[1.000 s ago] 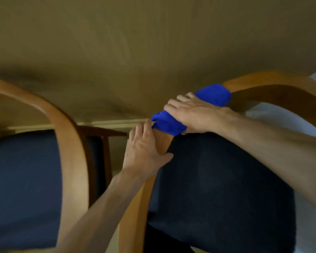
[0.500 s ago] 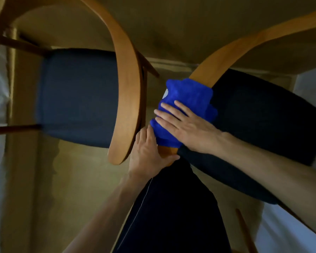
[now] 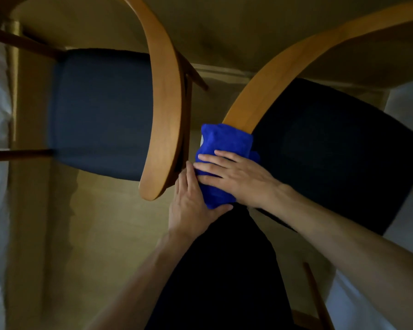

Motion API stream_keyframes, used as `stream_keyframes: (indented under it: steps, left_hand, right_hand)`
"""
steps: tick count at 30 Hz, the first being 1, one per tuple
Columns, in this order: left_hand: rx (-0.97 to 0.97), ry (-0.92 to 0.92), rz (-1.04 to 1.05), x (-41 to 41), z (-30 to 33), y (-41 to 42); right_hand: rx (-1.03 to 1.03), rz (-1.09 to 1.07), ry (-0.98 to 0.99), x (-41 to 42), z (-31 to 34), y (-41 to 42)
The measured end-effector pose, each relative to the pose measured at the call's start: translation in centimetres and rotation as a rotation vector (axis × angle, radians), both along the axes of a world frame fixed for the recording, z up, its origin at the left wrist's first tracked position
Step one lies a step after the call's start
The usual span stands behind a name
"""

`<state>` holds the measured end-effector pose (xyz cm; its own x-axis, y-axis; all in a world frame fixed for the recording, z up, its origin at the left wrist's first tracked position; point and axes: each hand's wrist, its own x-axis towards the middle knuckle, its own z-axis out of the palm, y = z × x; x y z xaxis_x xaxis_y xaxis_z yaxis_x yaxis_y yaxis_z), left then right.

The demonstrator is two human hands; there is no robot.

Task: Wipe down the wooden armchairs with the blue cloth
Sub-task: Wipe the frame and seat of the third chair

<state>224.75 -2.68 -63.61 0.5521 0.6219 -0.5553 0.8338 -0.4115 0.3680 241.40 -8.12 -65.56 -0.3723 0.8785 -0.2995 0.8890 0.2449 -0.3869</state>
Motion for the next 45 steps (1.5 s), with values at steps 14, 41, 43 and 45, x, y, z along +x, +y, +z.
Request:
stream_keyframes:
  steps: [14,41,43,45]
  left_hand:
    - [-0.182,0.127,-0.075,10.2,-1.3,5.0]
    - [-0.042,-0.322,-0.791,30.6,7.3,3.6]
    - [0.063,-0.408,-0.796,32.4,7.3,2.7]
    - [0.122,-0.463,-0.814,33.3,7.0,1.8]
  right_hand:
    - [-0.084,-1.044,0.478,9.4,-0.2,-2.8]
    - [0.175,-1.476,0.854,21.5,9.7,-15.1]
    - [0.247,-1.559,0.769,22.4,9.9,-16.2]
    - [0.323,-1.641,0.683,22.8,9.7,-17.0]
